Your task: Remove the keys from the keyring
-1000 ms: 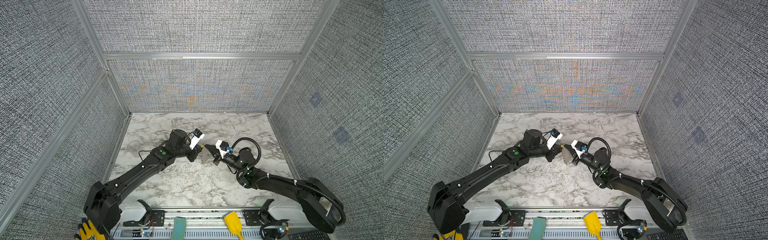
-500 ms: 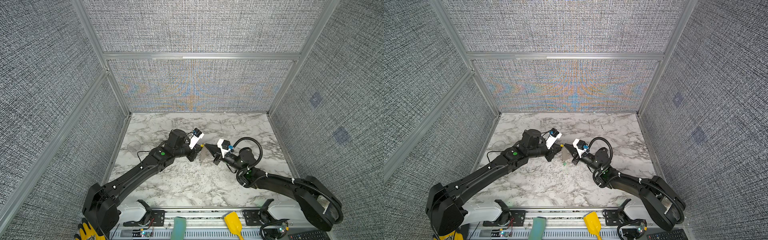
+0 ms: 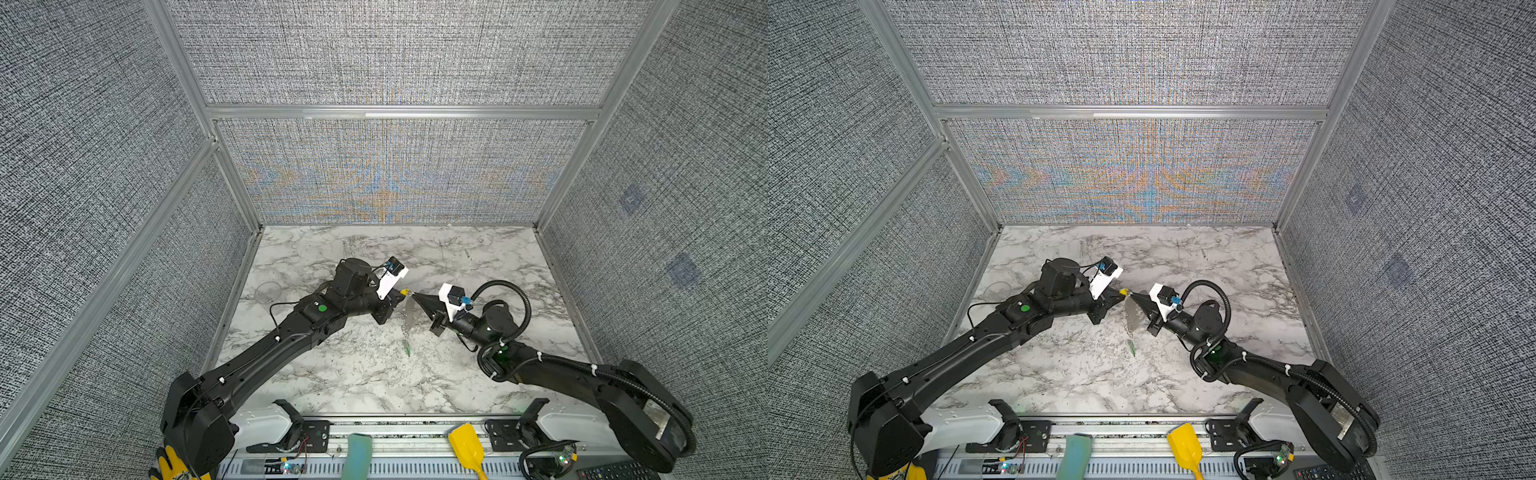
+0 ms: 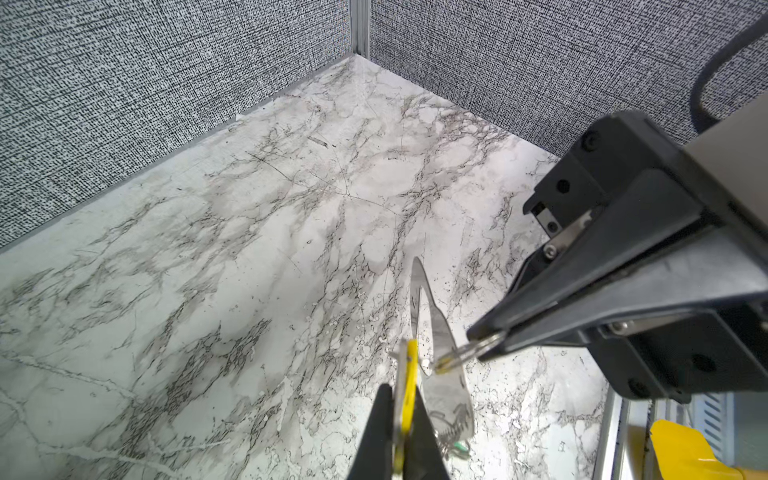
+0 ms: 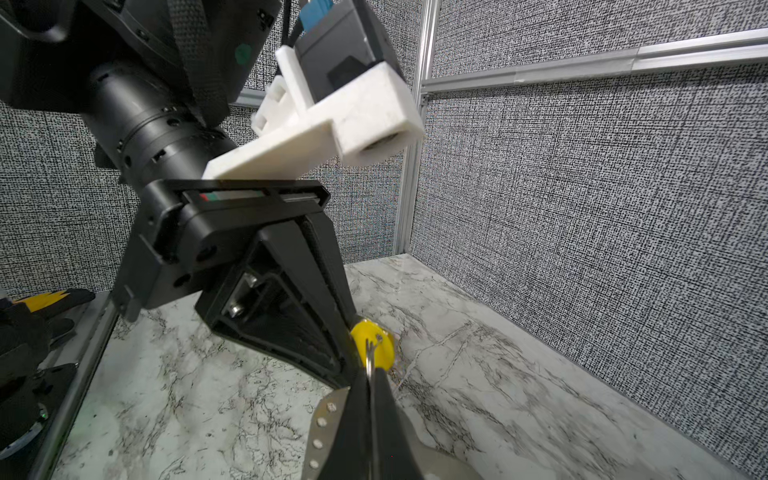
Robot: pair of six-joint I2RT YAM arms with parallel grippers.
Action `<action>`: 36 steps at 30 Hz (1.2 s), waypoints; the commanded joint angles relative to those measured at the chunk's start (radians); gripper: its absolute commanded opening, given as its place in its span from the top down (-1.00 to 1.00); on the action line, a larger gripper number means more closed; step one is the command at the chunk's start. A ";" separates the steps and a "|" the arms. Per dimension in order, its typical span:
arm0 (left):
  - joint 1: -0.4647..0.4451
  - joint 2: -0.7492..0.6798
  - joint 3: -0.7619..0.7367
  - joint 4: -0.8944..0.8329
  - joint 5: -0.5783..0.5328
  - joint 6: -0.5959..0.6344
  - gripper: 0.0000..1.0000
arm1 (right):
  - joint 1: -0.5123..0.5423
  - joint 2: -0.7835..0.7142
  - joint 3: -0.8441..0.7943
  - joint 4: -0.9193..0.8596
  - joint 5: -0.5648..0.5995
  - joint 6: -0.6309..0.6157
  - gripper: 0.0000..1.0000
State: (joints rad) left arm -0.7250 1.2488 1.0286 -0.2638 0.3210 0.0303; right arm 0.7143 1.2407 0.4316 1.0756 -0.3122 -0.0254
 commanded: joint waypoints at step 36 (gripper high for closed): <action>0.002 0.022 0.067 0.001 -0.071 0.023 1.00 | 0.070 -0.110 0.134 -0.469 0.207 -0.037 0.40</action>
State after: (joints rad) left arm -0.7231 1.2762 1.0889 -0.2928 0.2611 0.0525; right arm 0.7727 1.1320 0.5423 0.6846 -0.1886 -0.0498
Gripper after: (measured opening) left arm 0.075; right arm 0.303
